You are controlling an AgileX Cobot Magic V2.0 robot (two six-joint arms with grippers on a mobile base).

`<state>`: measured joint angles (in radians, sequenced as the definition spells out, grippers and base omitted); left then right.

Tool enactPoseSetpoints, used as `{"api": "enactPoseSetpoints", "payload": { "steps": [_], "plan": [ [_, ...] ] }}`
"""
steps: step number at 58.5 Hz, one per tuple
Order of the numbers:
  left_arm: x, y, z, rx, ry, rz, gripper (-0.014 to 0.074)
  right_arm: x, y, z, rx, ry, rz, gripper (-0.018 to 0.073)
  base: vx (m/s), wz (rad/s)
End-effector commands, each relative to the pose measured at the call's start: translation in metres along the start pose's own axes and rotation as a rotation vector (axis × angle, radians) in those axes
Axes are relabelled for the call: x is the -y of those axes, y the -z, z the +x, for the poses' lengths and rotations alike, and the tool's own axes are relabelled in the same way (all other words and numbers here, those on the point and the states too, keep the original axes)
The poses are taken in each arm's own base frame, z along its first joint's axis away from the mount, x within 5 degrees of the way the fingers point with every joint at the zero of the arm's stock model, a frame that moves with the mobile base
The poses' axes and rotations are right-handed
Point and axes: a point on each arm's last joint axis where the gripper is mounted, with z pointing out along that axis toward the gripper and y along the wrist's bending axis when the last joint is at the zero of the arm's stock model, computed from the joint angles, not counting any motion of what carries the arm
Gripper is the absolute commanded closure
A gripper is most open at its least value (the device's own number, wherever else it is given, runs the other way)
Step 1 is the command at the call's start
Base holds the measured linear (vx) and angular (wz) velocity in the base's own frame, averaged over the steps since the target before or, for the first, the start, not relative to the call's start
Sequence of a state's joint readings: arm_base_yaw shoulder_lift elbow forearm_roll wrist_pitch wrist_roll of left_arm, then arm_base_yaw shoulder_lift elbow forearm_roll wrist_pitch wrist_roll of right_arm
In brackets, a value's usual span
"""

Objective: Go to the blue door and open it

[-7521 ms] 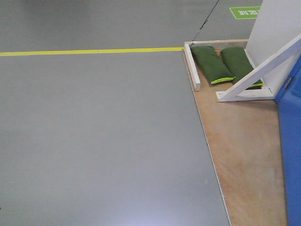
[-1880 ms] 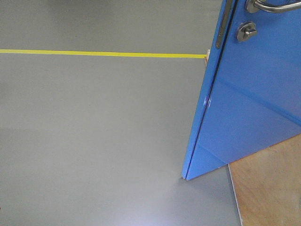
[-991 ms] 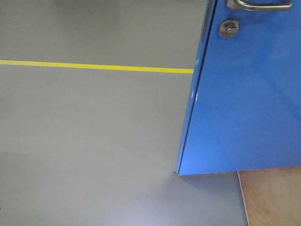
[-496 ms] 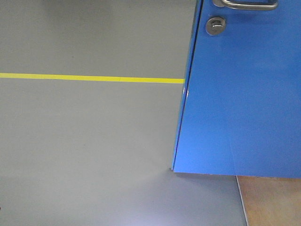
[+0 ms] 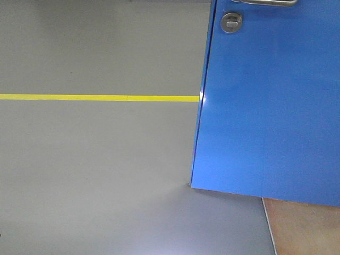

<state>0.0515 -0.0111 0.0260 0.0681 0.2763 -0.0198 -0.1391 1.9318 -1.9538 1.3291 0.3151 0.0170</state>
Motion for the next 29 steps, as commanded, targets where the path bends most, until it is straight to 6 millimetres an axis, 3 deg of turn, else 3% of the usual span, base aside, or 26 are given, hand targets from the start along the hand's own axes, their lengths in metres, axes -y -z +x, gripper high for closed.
{"api": "enactPoseSetpoints", "payload": {
  "steps": [1, 29],
  "plan": [
    [0.0, 0.004, -0.017, 0.124, 0.01, 0.002, 0.0524, -0.029, 0.012, -0.007, 0.053, 0.012, -0.069, 0.0547, 0.08, -0.04],
    [0.0, 0.004, -0.017, 0.124, 0.01, 0.002, 0.0524, 0.047, -0.028, -0.003, 0.023, -0.032, 0.074, 0.0547, 0.02, -0.02]
  ]
}}
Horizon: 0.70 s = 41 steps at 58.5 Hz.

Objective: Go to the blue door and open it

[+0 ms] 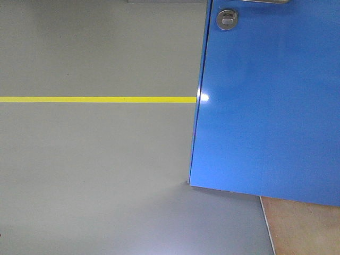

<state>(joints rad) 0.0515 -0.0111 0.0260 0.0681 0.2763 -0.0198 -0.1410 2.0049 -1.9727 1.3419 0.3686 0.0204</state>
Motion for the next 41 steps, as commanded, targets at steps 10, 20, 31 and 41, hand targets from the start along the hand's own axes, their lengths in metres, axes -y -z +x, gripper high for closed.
{"api": "enactPoseSetpoints", "payload": {
  "steps": [10, 20, 31, 41],
  "plan": [
    [0.0, 0.004, -0.017, 0.124, 0.01, 0.002, 0.0524, 0.059, -0.03, -0.008, 0.074, -0.031, 0.101, 0.0547, -0.01, -0.02],
    [0.0, 0.004, -0.017, 0.124, 0.01, 0.002, 0.0524, 0.085, -0.04, -0.004, 0.042, 0.008, 0.161, 0.0547, -0.01, -0.05],
    [0.0, 0.004, -0.017, 0.124, 0.01, 0.002, 0.0524, 0.044, -0.019, -0.007, 0.044, 0.281, 0.161, 0.0547, -0.01, -0.04],
    [0.0, 0.004, -0.017, 0.124, 0.01, 0.002, 0.0524, -0.038, 0.029, -0.003, 0.073, 0.533, 0.079, 0.0547, 0.0, 0.0]
  ]
}}
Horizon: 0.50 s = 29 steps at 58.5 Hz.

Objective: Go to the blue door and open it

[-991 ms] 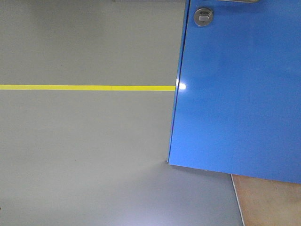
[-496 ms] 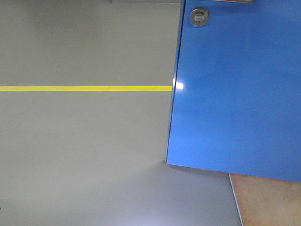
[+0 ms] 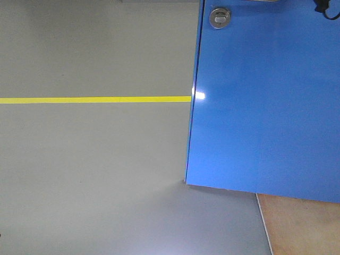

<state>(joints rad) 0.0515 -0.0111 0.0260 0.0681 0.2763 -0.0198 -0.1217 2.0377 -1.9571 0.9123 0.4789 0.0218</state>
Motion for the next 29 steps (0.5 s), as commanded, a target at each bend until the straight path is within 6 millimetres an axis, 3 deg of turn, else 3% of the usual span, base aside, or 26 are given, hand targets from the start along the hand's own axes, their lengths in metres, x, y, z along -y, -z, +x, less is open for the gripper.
{"api": "enactPoseSetpoints", "payload": {
  "steps": [1, 5, 13, 24, 29],
  "plan": [
    [0.0, 0.004, -0.017, 0.124, 0.01, 0.002, 0.0524, -0.062, 0.065, -0.04, 0.264, 0.166, -0.084, 0.0547, 0.0, 0.0],
    [0.0, 0.004, -0.017, 0.124, 0.01, 0.002, 0.0524, -0.089, 0.099, -0.046, 0.32, 0.251, -0.108, 0.0547, 0.0, 0.01],
    [0.0, 0.004, -0.017, 0.124, 0.01, 0.002, 0.0524, -0.123, 0.162, -0.051, 0.435, 0.464, -0.083, 0.0547, 0.0, 0.0],
    [0.0, 0.004, -0.017, 0.124, 0.01, 0.002, 0.0524, -0.144, 0.247, -0.034, 0.604, 0.718, -0.029, 0.0547, 0.0, 0.0],
    [0.0, 0.004, -0.017, 0.124, 0.01, 0.002, 0.0524, -0.14, 0.281, -0.016, 0.66, 0.846, 0.007, 0.0547, 0.0, 0.0]
  ]
}}
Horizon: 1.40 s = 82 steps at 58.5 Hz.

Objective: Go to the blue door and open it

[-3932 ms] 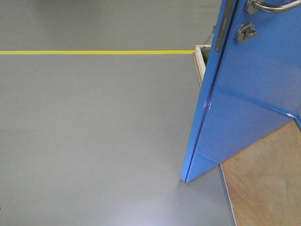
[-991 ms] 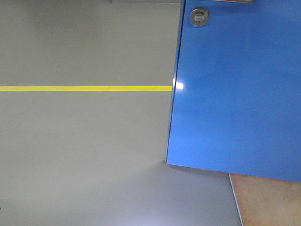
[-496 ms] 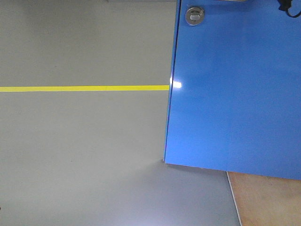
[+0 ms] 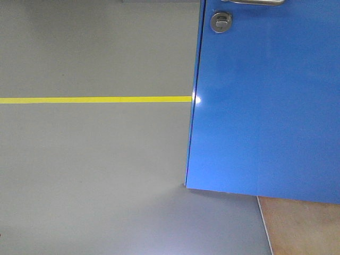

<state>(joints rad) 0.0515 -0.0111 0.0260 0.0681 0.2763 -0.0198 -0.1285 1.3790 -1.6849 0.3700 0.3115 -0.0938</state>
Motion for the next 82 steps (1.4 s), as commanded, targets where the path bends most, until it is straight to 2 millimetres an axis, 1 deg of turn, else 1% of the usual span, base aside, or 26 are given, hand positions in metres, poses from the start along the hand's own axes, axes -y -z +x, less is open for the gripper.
{"api": "enactPoseSetpoints", "payload": {
  "steps": [1, 2, 6, 7, 9, 11, 13, 14, 15, 16, 17, 19, 22, 30, 31, 32, 37, 42, 47, 53, 57, 58, 59, 62, 72, 82],
  "plan": [
    [0.0, 0.004, -0.017, 0.124, 0.01, 0.002, 0.0524, -0.007, 0.051, -0.025, 0.182, 0.172, 0.023, 0.0547, 0.0, 0.0],
    [0.0, 0.004, -0.017, 0.124, 0.01, 0.002, 0.0524, -0.007, 0.06, -0.023, 0.192, 0.205, 0.03, 0.0547, 0.0, 0.0],
    [0.0, 0.004, -0.017, 0.124, 0.01, 0.002, 0.0524, -0.007, 0.086, -0.015, 0.2, 0.312, 0.05, 0.0547, 0.0, 0.0],
    [0.0, 0.004, -0.017, 0.124, 0.01, 0.002, 0.0524, -0.006, 0.096, -0.009, 0.191, 0.35, 0.057, 0.0547, 0.0, 0.0],
    [0.0, 0.004, -0.017, 0.124, 0.01, 0.002, 0.0524, -0.005, 0.108, -0.001, 0.177, 0.398, 0.066, 0.0547, 0.0, 0.0],
    [0.0, 0.004, -0.017, 0.124, 0.01, 0.002, 0.0524, -0.003, 0.127, 0.014, 0.153, 0.459, 0.078, 0.0547, 0.0, 0.0],
    [0.0, 0.004, -0.017, 0.124, 0.01, 0.002, 0.0524, -0.001, 0.139, 0.023, 0.152, 0.493, 0.088, 0.0547, 0.0, 0.0],
    [0.0, 0.004, -0.017, 0.124, 0.01, 0.002, 0.0524, 0.0, 0.148, 0.03, 0.149, 0.524, 0.096, 0.0547, 0.0, 0.0],
    [0.0, 0.004, -0.017, 0.124, 0.01, 0.002, 0.0524, 0.001, 0.154, 0.035, 0.146, 0.543, 0.1, 0.0547, 0.0, 0.0],
    [0.0, 0.004, -0.017, 0.124, 0.01, 0.002, 0.0524, 0.001, 0.164, 0.039, 0.153, 0.561, 0.104, 0.0547, 0.0, 0.0],
    [0.0, 0.004, -0.017, 0.124, 0.01, 0.002, 0.0524, 0.004, 0.168, 0.049, 0.132, 0.581, 0.108, 0.0547, 0.0, 0.0],
    [0.0, 0.004, -0.017, 0.124, 0.01, 0.002, 0.0524, 0.006, 0.181, 0.063, 0.12, 0.594, 0.112, 0.0547, 0.0, 0.0],
    [0.0, 0.004, -0.017, 0.124, 0.01, 0.002, 0.0524, 0.01, 0.197, 0.083, 0.103, 0.57, 0.11, 0.0547, 0.0, 0.0],
    [0.0, 0.004, -0.017, 0.124, 0.01, 0.002, 0.0524, 0.017, 0.238, 0.13, 0.107, 0.392, 0.1, 0.0547, 0.0, 0.0],
    [0.0, 0.004, -0.017, 0.124, 0.01, 0.002, 0.0524, 0.019, 0.241, 0.139, 0.096, 0.361, 0.1, 0.0547, 0.0, 0.0],
    [0.0, 0.004, -0.017, 0.124, 0.01, 0.002, 0.0524, 0.02, 0.247, 0.144, 0.108, 0.342, 0.099, 0.0547, 0.0, 0.0],
    [0.0, 0.004, -0.017, 0.124, 0.01, 0.002, 0.0524, 0.028, 0.262, 0.178, 0.095, 0.248, 0.099, 0.0547, 0.0, 0.0],
    [0.0, 0.004, -0.017, 0.124, 0.01, 0.002, 0.0524, 0.035, 0.271, 0.208, 0.084, 0.175, 0.1, 0.0547, 0.0, 0.0],
    [0.0, 0.004, -0.017, 0.124, 0.01, 0.002, 0.0524, 0.041, 0.276, 0.236, 0.06, 0.137, 0.103, 0.0547, 0.0, 0.0],
    [0.0, 0.004, -0.017, 0.124, 0.01, 0.002, 0.0524, 0.05, 0.277, 0.267, 0.029, 0.135, 0.109, 0.0547, 0.0, 0.0],
    [0.0, 0.004, -0.017, 0.124, 0.01, 0.002, 0.0524, 0.055, 0.274, 0.287, 0.018, 0.132, 0.098, 0.0547, 0.0, 0.0],
    [0.0, 0.004, -0.017, 0.124, 0.01, 0.002, 0.0524, 0.057, 0.273, 0.295, 0.007, 0.131, 0.095, 0.0547, 0.0, 0.0],
    [0.0, 0.004, -0.017, 0.124, 0.01, 0.002, 0.0524, 0.057, 0.273, 0.298, 0.022, 0.131, 0.082, 0.0547, 0.0, 0.0],
    [0.0, 0.004, -0.017, 0.124, 0.01, 0.002, 0.0524, 0.056, 0.273, 0.302, -0.047, 0.132, 0.066, 0.0547, 0.0, 0.0],
    [0.0, 0.004, -0.017, 0.125, 0.01, 0.002, 0.0524, 0.05, 0.273, 0.303, -0.061, 0.18, -0.04, 0.0547, 0.0, 0.0],
    [0.0, 0.004, -0.017, 0.125, 0.01, 0.002, 0.0524, 0.051, 0.273, 0.305, -0.08, 0.209, -0.042, 0.0547, 0.0, 0.0]
  ]
}}
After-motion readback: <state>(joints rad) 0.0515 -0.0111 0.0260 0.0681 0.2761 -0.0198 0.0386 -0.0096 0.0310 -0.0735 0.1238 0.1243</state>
